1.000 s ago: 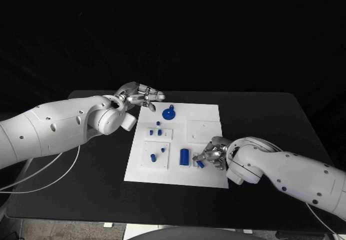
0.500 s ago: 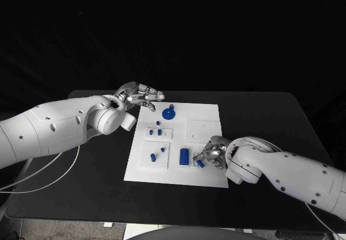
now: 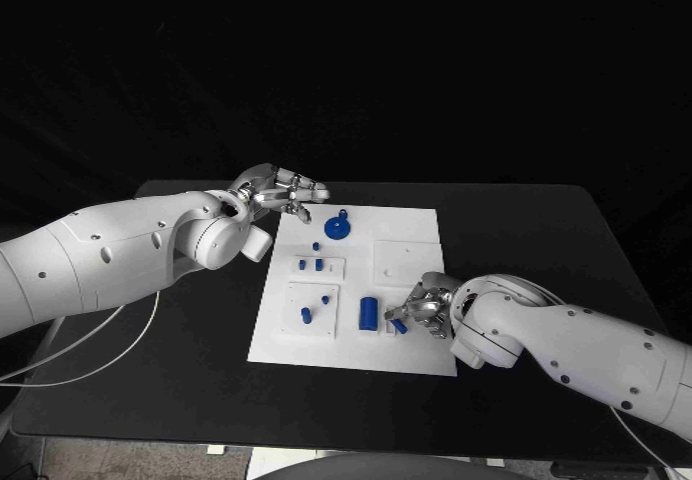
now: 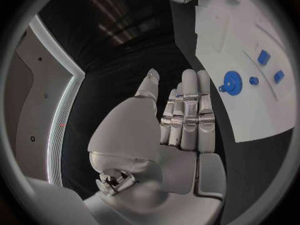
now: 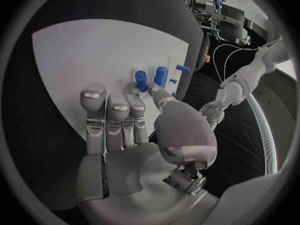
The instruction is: Assemble the parts on the task board
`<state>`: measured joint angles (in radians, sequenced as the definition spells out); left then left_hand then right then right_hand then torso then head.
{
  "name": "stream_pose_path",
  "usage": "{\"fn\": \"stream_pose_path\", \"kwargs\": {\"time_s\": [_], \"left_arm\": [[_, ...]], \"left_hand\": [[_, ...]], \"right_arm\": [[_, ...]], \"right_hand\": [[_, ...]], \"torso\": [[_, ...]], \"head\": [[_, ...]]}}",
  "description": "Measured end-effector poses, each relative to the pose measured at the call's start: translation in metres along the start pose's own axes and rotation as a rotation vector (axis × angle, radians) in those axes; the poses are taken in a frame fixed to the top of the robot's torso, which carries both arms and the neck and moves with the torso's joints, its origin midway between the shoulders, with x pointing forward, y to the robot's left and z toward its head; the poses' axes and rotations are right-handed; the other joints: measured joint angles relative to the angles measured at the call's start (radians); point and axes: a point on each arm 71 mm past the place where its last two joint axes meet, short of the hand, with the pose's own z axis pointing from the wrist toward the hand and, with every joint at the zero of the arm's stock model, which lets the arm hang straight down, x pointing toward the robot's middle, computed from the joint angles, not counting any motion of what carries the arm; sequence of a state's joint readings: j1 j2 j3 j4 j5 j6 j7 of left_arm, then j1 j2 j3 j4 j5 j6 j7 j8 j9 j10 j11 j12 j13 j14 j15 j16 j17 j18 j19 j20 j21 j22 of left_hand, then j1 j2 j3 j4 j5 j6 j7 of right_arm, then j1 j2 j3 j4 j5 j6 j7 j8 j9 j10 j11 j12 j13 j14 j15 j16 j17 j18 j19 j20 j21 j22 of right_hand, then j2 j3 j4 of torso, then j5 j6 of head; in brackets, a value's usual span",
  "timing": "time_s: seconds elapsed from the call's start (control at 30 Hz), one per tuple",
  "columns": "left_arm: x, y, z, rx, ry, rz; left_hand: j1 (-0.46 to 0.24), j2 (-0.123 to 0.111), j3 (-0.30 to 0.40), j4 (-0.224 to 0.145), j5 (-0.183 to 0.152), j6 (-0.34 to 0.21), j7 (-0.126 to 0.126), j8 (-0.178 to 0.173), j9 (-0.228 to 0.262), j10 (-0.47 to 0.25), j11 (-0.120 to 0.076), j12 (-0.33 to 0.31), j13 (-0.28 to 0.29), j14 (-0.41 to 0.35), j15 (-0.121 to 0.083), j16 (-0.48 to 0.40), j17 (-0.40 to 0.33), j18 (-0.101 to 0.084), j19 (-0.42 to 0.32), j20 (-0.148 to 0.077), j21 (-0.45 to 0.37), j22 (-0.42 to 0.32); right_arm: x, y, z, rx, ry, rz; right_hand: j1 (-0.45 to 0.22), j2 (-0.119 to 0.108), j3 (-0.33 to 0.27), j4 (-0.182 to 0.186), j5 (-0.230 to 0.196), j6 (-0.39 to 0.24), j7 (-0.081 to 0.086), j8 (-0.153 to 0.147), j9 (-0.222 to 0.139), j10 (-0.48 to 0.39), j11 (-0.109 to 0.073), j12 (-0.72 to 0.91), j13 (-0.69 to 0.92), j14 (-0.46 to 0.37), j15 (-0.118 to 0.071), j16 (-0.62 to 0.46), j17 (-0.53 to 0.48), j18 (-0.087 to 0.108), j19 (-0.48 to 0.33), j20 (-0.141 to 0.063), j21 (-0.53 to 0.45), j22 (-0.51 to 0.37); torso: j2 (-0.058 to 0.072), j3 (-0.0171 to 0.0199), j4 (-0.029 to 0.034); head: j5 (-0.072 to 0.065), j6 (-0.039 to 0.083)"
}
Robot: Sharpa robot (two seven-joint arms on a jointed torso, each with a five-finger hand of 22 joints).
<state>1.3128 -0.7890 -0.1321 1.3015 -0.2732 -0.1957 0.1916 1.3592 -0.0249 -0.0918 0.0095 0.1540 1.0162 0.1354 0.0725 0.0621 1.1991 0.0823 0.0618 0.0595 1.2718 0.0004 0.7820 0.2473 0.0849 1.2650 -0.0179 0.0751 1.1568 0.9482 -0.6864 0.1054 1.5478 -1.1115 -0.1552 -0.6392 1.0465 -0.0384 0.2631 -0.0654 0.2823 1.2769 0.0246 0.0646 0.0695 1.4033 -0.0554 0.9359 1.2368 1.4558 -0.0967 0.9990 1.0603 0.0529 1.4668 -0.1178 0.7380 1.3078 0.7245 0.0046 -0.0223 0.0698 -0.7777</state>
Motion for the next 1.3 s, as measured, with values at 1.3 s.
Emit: {"fn": "stream_pose_path", "kwargs": {"time_s": [1.3], "left_arm": [[-0.0004, 0.0002, -0.0003, -0.002, 0.001, 0.003]], "left_hand": [[0.005, 0.005, 0.000, 0.000, 0.000, 0.000, 0.000, 0.000, 0.000, 0.000, 0.000, 0.000, 0.000, 0.000, 0.000, -0.004, 0.000, 0.000, 0.000, 0.000, 0.000, -0.003]], "right_arm": [[0.0011, 0.0024, -0.0015, 0.000, -0.009, -0.029]], "right_hand": [[0.011, -0.012, 0.033, -0.026, 0.029, 0.003, -0.003, -0.001, -0.001, 0.009, -0.002, 0.013, 0.012, 0.000, 0.000, 0.000, -0.001, 0.000, 0.000, 0.000, 0.007, 0.000]], "torso": [[0.000, 0.0012, -0.0005]], "head": [[0.001, -0.001]]}}
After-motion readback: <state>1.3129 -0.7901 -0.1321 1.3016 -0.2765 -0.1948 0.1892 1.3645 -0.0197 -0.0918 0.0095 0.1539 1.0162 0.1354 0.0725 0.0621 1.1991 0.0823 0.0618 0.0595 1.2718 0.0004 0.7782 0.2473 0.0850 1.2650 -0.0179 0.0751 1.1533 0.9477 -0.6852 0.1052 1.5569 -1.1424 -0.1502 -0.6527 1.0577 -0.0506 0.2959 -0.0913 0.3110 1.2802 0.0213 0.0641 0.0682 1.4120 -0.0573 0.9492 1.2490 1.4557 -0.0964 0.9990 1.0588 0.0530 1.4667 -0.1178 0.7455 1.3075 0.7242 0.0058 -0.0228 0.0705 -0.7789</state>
